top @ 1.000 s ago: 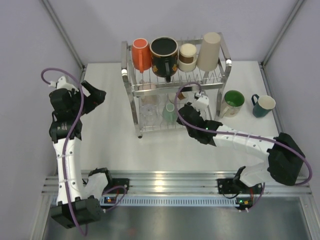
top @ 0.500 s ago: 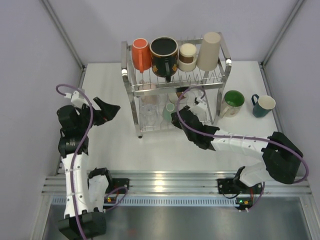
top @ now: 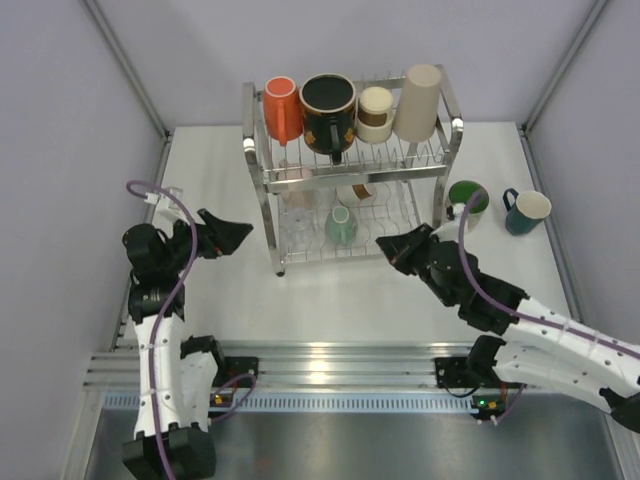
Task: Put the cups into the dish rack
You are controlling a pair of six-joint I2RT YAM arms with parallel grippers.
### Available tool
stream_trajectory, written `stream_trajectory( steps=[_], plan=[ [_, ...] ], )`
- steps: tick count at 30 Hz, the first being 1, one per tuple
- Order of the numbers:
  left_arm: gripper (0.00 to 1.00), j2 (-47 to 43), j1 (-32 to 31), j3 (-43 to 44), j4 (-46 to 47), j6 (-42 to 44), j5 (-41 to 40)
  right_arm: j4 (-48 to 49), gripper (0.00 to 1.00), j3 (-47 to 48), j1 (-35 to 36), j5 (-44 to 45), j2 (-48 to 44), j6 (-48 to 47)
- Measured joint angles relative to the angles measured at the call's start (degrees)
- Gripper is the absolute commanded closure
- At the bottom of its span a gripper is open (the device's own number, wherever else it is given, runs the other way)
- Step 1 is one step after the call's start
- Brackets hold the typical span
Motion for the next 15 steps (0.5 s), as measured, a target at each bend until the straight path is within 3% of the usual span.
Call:
stream_trajectory(
  steps=[6, 15],
  plan=[
    [0.09, 1.95, -4.02, -1.01, 5.57, -2.71, -0.22, -14.4, 1.0, 2.1, 0.0, 9.27, -8.68, 1.75],
    [0.12, 8.33, -15.63, 0.09, 7.5, -1.6, -6.47, -25.09, 1.0, 13.33, -3.78, 24.41, -7.65, -1.11]
  ],
)
